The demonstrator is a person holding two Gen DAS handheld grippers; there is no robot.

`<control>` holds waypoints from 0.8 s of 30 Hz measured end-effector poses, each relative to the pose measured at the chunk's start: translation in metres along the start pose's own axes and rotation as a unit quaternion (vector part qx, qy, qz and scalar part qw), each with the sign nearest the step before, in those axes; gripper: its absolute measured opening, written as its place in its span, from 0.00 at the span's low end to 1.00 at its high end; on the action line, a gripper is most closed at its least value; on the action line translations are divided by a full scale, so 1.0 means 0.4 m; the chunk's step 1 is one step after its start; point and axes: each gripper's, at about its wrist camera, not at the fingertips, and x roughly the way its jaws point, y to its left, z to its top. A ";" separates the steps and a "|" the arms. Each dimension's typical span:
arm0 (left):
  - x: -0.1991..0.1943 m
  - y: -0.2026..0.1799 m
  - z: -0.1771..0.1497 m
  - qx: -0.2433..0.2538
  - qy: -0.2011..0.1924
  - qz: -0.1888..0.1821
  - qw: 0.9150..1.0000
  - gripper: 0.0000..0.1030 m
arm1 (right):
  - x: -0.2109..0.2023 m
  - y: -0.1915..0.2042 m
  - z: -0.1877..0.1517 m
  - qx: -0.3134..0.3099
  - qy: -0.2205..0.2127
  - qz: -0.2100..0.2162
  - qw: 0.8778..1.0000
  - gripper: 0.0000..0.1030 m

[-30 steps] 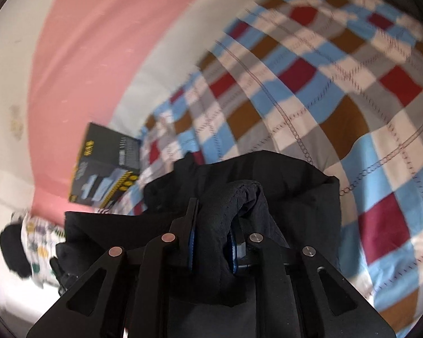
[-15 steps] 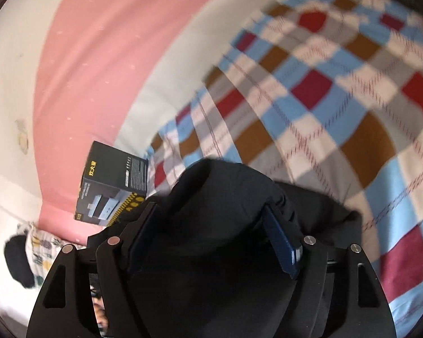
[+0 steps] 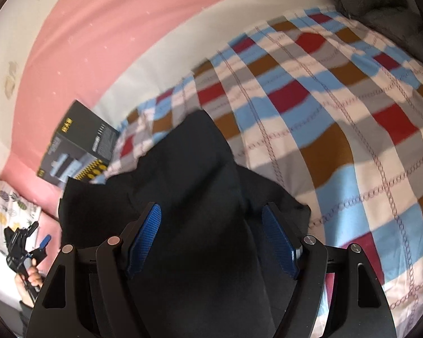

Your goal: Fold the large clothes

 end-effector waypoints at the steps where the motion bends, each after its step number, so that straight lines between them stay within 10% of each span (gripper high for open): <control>1: 0.012 0.011 -0.016 0.012 0.014 0.017 1.000 0.68 | 0.003 -0.008 -0.011 0.004 0.002 -0.004 1.000 0.72; 12: 0.055 0.174 -0.162 0.002 0.079 0.052 0.996 0.78 | -0.040 -0.108 -0.155 0.008 0.041 -0.011 0.999 0.77; 24: 0.080 0.221 -0.234 0.017 0.101 -0.004 0.995 0.95 | 0.009 -0.229 -0.255 0.136 0.093 0.124 0.978 0.90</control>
